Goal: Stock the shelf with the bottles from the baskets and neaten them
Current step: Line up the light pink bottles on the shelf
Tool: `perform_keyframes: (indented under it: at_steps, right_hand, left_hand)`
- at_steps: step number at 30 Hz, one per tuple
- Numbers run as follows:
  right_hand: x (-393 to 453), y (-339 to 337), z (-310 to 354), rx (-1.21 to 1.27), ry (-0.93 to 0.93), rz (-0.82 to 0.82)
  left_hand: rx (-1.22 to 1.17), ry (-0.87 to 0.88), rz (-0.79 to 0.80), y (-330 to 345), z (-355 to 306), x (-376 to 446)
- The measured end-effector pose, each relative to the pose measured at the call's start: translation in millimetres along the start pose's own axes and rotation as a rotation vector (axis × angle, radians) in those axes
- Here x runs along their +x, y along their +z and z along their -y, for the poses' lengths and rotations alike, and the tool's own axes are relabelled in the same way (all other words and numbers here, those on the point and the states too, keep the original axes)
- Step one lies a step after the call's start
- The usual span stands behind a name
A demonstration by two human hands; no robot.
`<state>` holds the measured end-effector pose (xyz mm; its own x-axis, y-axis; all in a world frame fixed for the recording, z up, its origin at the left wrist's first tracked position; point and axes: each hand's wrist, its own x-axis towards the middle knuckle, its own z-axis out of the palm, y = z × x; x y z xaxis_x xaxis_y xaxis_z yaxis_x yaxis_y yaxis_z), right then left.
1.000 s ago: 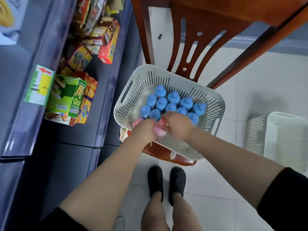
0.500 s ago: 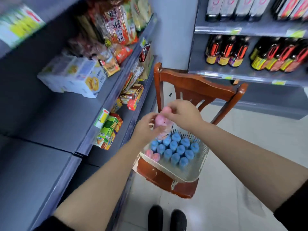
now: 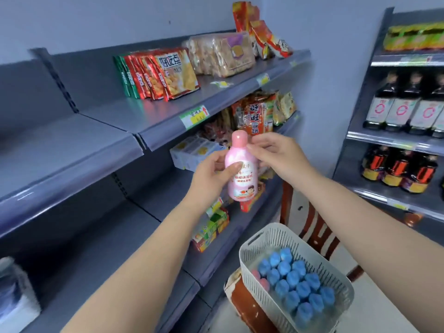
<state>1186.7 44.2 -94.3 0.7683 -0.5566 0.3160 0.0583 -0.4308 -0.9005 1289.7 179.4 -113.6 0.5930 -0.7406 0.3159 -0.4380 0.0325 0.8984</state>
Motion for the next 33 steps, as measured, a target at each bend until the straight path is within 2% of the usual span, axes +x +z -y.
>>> perform_keyframes:
  at_steps: [4,8,13,18,25,33]
  right_hand:
    - [7.8,40.0,24.9,0.071,-0.071,0.231]
    - [22.5,92.0,70.6,0.158,-0.184,0.289]
    - [35.6,163.1,122.2,0.234,-0.296,0.379]
    - [36.8,235.2,165.5,0.279,-0.378,0.482]
    - [46.5,319.4,200.2,0.394,-0.346,0.579]
    - [69.0,382.5,213.8,0.328,-0.327,0.674]
  left_hand:
    - [-0.009,0.012,-0.151,-61.2,-29.9,-10.2]
    - [-0.003,0.025,-0.255,-118.7,-53.2,-27.9]
    - [0.038,0.041,-0.514,-191.7,-72.9,-58.5]
    - [0.100,0.049,-0.692,-254.9,-75.2,-100.6]
    - [0.250,0.026,-0.886,-318.0,-62.5,-132.9]
    - [0.380,-0.089,-0.994,-360.4,-41.4,-123.7]
